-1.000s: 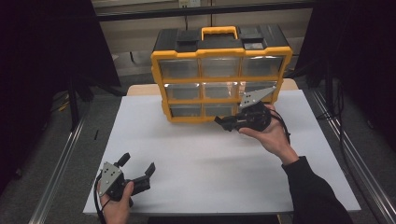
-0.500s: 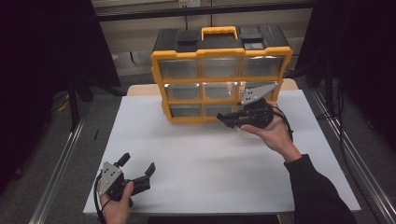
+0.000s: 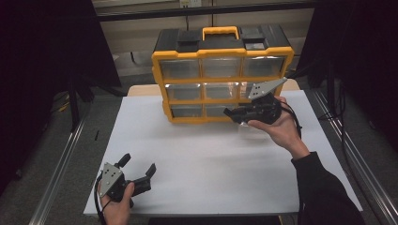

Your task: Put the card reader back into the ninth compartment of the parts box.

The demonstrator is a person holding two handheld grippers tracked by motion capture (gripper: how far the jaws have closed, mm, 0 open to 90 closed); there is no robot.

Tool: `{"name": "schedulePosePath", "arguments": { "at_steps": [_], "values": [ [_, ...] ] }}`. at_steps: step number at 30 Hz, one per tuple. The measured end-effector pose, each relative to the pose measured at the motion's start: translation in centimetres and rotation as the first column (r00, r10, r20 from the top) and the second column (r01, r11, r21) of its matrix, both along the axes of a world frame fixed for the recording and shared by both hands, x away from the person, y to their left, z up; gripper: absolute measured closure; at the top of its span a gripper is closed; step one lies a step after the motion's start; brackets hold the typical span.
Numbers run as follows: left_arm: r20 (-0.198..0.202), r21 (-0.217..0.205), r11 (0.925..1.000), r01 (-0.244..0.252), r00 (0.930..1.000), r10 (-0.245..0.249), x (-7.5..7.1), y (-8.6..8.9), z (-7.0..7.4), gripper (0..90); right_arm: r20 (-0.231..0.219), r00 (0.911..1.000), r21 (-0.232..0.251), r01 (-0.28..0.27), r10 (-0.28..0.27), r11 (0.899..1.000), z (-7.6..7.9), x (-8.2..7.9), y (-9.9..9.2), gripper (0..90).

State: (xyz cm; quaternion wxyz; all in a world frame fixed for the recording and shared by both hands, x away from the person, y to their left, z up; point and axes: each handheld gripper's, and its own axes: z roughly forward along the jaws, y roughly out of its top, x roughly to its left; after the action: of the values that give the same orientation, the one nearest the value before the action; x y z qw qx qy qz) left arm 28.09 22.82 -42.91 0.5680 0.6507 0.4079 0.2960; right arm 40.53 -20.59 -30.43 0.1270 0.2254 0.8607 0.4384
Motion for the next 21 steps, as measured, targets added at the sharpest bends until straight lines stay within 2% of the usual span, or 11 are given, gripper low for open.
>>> {"name": "schedulePosePath", "arguments": {
  "at_steps": [21],
  "values": [
    [-0.004, 0.004, 1.0000, -0.001, 1.0000, 0.001, 0.0, -0.1, 0.0, 2.3, 0.009, 0.9989, -0.030, 0.046, -0.046, 0.998, 1.4, 0.5, -1.8, 73.9]
  ]
}}
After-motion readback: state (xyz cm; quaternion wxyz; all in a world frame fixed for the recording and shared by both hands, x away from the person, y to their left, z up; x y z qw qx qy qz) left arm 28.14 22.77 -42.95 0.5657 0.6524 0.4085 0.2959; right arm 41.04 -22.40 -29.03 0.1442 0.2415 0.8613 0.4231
